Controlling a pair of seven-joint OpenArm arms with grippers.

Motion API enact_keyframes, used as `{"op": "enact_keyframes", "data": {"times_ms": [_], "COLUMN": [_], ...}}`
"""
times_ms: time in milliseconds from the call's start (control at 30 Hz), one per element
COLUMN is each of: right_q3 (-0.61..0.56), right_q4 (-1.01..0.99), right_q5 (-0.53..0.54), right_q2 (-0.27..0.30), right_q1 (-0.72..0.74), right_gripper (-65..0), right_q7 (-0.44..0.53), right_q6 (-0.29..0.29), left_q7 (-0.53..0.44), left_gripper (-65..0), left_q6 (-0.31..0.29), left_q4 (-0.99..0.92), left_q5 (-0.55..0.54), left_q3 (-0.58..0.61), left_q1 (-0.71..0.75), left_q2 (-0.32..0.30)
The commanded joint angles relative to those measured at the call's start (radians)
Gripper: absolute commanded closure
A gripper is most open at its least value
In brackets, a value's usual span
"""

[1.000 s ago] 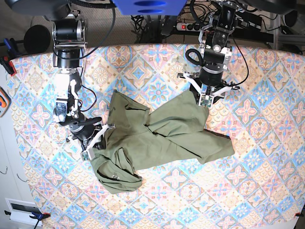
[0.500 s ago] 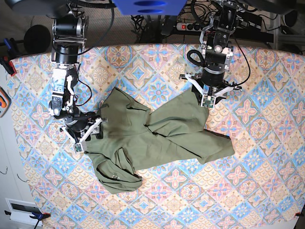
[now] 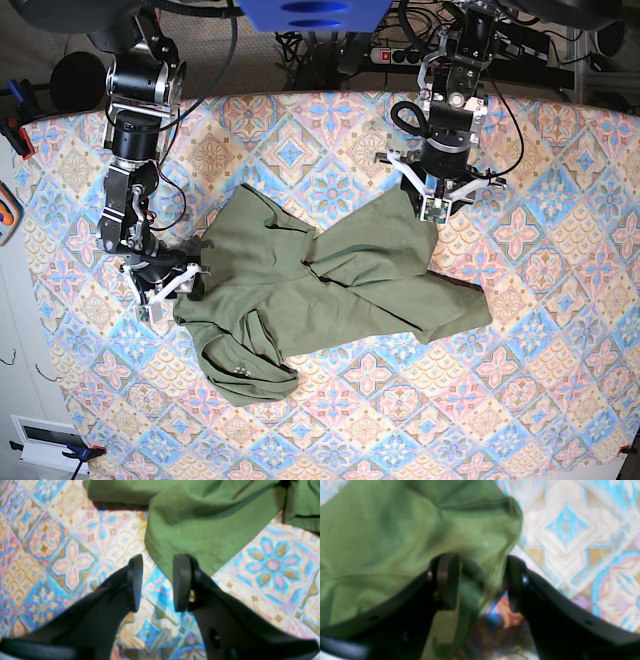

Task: Layout the t-shirt on the table in an organized manner, then fold the t-shirt properly

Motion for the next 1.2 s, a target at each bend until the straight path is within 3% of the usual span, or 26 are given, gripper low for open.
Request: {"op": "enact_keyframes", "data": {"times_ms": [0,167,333,533,800,1033,1167], "right_q3": [0.001,0.001,0.005,0.008,0.108,0.263,0.275], "right_q4": [-0.004,-0.038,-0.030,0.178,0.562,0.669,0.680], "right_q5": [0.007,0.007,0.010,0.015,0.021,0.268,0.311], "right_q2": [0.012,0.012,0.011,0.012,0.037,0.051,0.066], "right_q1": [0.023,0.025,0.020,-0.039,-0.115,-0.222,-0.242], "right_gripper": [-29.7,-26.6,0.0,-0.3,-0.3,-0.3,-0.3], "right_q7": [0.011,0.025,0.024,0.001,-0.162,-0.173,-0.188], "right_q6": [0.005,0.025,0.031,0.031,0.032,0.032,0.032], "left_q7": [-0.014,-0.014,-0.014,-0.014,-0.078,-0.115,-0.111], "left_gripper": [-19.8,-19.7,-19.7,-19.7,-19.7,-20.1,-20.5], "left_q6": [0.006,0.006,0.006,0.006,0.009,0.009,0.006], "left_q4": [0.022,0.022,0.022,0.022,0.020,0.014,-0.011], "left_q5": [0.006,0.006,0.006,0.006,0.017,0.008,0.009], "left_q3": [0.000,-0.004,-0.008,-0.042,-0.056,-0.165,-0.166], "left_q1": [-0.003,-0.005,-0.006,-0.011,-0.006,-0.049,-0.100], "left_q2": [-0.002,-0.002,-0.002,-0.002,-0.004,-0.006,-0.013]}}
